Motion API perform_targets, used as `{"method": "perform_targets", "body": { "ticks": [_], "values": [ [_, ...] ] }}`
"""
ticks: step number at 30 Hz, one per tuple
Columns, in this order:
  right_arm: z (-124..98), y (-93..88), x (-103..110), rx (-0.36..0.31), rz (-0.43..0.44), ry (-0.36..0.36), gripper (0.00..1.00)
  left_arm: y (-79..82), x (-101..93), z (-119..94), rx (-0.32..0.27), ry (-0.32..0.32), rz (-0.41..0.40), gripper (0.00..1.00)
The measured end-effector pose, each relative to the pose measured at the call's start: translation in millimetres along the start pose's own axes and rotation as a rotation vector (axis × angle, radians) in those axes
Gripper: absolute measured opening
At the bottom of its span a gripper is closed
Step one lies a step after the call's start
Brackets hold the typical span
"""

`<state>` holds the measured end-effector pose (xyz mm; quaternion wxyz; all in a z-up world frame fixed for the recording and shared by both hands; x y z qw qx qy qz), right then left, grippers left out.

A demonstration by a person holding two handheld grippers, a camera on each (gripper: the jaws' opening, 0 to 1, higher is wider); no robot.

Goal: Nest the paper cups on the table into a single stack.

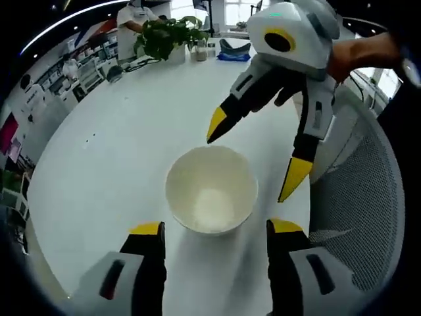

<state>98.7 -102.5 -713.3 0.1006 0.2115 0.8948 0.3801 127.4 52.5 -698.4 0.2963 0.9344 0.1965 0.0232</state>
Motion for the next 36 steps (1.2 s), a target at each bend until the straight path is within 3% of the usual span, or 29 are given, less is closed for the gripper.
{"method": "perform_targets", "body": {
  "ticks": [5, 8, 11, 12, 13, 14, 22, 36],
  "values": [
    [12, -7.2, -2, 0.074, -0.098, 0.023, 0.66, 0.9, 4.9, 15, 0.002, -0.004, 0.015, 0.53],
    [18, -7.2, -6, 0.066, -0.106, 0.033, 0.58, 6.2, -0.5, 15, 0.008, -0.006, 0.034, 0.49],
    [21, -2.5, -10, 0.048, -0.115, 0.042, 0.47, 8.9, -0.9, 16, 0.005, -0.008, 0.047, 0.46],
    [21, 1.9, -10, 0.03, -0.132, 0.044, 0.37, 9.8, -1.0, 17, 0.002, -0.02, 0.054, 0.44],
    [20, 3.8, -9, 0.053, -0.172, 0.076, 0.35, 10.3, -0.2, 17, -0.001, -0.023, 0.058, 0.44],
    [21, 4.5, -11, 0.058, -0.194, 0.039, 0.35, 10.3, 3.4, 18, 0.0, -0.006, 0.068, 0.44],
    [21, 9.2, -21, 0.049, -0.18, 0.042, 0.34, 13.0, 18.3, 17, -0.01, -0.01, 0.057, 0.42],
    [26, 19.1, -77, 0.088, -0.201, 0.0, 0.36, 50.4, 56.3, 37, -0.034, -0.002, 0.021, 0.42]
  ]
}}
Point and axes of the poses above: the point that each gripper's makers call its tool centre point, and the gripper's own axes: z roughly forward along the fingers, x roughly to its left, y roughly out of its top, the point moved 10 cm from there along -z, roughly backward along the fingers, and after that the axes turned 9 degrees about -z, right-handed, at the moved point
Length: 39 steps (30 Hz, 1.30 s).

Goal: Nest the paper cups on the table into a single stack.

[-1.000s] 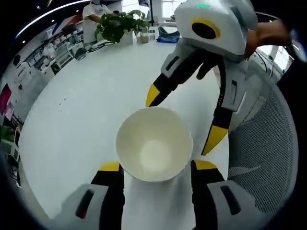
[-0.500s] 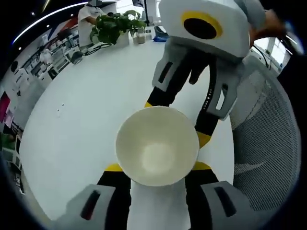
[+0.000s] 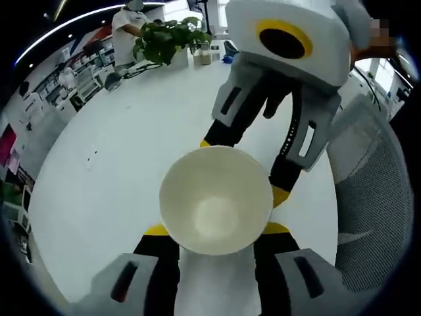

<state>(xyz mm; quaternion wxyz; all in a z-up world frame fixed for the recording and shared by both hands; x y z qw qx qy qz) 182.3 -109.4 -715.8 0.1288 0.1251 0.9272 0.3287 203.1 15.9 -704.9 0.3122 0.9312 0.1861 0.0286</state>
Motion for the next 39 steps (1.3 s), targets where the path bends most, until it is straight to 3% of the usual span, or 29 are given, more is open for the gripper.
{"method": "perform_targets", "body": {
  "ticks": [6, 19, 28, 34, 39],
  "values": [
    [2, -7.9, -12, 0.018, 0.018, 0.01, 0.36, 3.9, 6.4, 11, -0.001, -0.014, -0.035, 0.42],
    [7, -8.1, -4, 0.05, 0.02, 0.02, 0.41, -2.0, 9.5, 15, 0.025, -0.011, -0.029, 0.42],
    [11, -10.5, 0, 0.103, 0.039, 0.012, 0.55, -5.8, 9.7, 10, 0.054, 0.041, -0.033, 0.52],
    [0, -12.8, 4, 0.078, 0.128, -0.048, 0.6, -8.3, 7.1, -4, 0.021, 0.076, -0.094, 0.55],
    [-3, -17.9, 12, 0.075, 0.144, -0.067, 0.63, -14.0, 0.0, -16, -0.007, 0.12, -0.129, 0.57]
  ]
}}
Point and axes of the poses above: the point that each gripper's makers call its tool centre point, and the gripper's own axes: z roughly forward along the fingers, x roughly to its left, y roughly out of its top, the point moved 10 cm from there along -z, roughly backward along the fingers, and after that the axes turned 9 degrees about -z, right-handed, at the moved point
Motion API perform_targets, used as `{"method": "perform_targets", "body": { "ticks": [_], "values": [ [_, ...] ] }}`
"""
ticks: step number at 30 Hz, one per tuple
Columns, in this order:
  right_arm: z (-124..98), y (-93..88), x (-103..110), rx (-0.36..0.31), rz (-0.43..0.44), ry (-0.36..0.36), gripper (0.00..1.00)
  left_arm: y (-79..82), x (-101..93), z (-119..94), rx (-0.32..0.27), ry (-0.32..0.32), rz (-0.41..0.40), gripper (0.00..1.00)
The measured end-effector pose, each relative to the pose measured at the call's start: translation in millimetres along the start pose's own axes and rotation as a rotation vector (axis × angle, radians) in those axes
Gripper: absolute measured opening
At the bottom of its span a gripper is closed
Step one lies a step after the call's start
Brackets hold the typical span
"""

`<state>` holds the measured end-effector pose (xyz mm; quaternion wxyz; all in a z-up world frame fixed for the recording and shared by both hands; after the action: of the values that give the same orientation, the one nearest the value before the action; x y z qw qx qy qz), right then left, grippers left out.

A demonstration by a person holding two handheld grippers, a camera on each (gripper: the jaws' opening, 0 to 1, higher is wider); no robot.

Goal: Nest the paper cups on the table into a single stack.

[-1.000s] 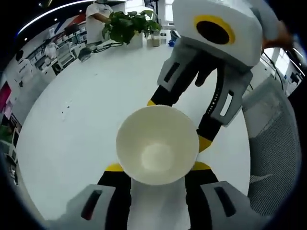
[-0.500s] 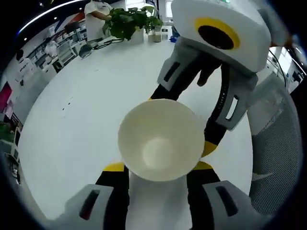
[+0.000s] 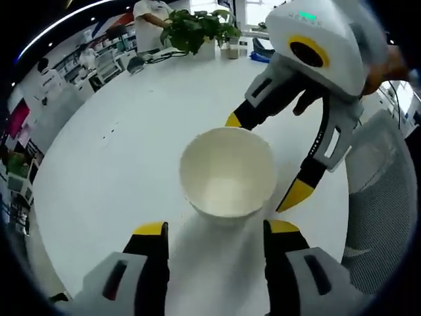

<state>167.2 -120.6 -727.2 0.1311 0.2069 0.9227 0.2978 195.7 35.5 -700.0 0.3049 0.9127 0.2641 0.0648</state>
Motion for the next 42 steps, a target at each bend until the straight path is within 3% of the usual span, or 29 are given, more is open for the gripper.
{"method": "perform_targets", "body": {
  "ticks": [2, 8, 13, 21, 22, 24, 28, 35, 38, 40, 42],
  "values": [
    [-4, -3.7, 3, -0.014, 0.037, -0.011, 0.65, -5.0, -0.2, -4, -0.026, 0.017, -0.032, 0.57],
    [-17, -15.8, 10, -0.053, 0.148, -0.046, 0.69, -29.9, -8.7, -17, -0.014, 0.093, -0.06, 0.6],
    [-25, -29.7, 18, -0.061, 0.185, -0.053, 0.69, -51.2, -17.2, -30, -0.063, 0.132, -0.177, 0.63],
    [-40, -47.6, 40, -0.077, 0.266, -0.067, 0.73, -79.0, -40.3, -45, -0.124, 0.177, -0.23, 0.64],
    [-41, -48.3, 44, -0.074, 0.263, -0.068, 0.74, -82.6, -43.4, -46, -0.151, 0.19, -0.272, 0.64],
    [-43, -49.9, 53, -0.074, 0.265, -0.07, 0.75, -87.9, -52.7, -50, -0.192, 0.193, -0.333, 0.65],
    [-47, -55.8, 64, -0.116, 0.32, -0.085, 0.76, -97.1, -65.1, -50, -0.237, 0.211, -0.375, 0.65],
    [-57, -76.4, 91, -0.13, 0.404, -0.123, 0.79, -107.1, -86.5, -46, -0.254, 0.199, -0.418, 0.67],
    [-66, -81.8, 103, -0.184, 0.468, -0.149, 0.82, -109.7, -94.7, -47, -0.273, 0.202, -0.417, 0.68],
    [-71, -89.0, 106, -0.206, 0.501, -0.158, 0.86, -111.4, -97.5, -52, -0.336, 0.236, -0.447, 0.67],
    [-75, -95.4, 108, -0.205, 0.527, -0.177, 0.87, -112.4, -102.6, -54, -0.363, 0.227, -0.488, 0.68]
  ]
}}
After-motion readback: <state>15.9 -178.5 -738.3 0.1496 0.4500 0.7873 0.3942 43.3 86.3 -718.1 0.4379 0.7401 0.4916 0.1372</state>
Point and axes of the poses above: the point that each gripper's makers call its tool centre point, and the gripper's own axes: z roughly forward along the fingers, x roughly to its left, y roughly out of its top, the point moved 10 cm from there along -z, roughly backward along the fingers, and after that the axes turned 9 degrees about -z, right-handed, at the moved point
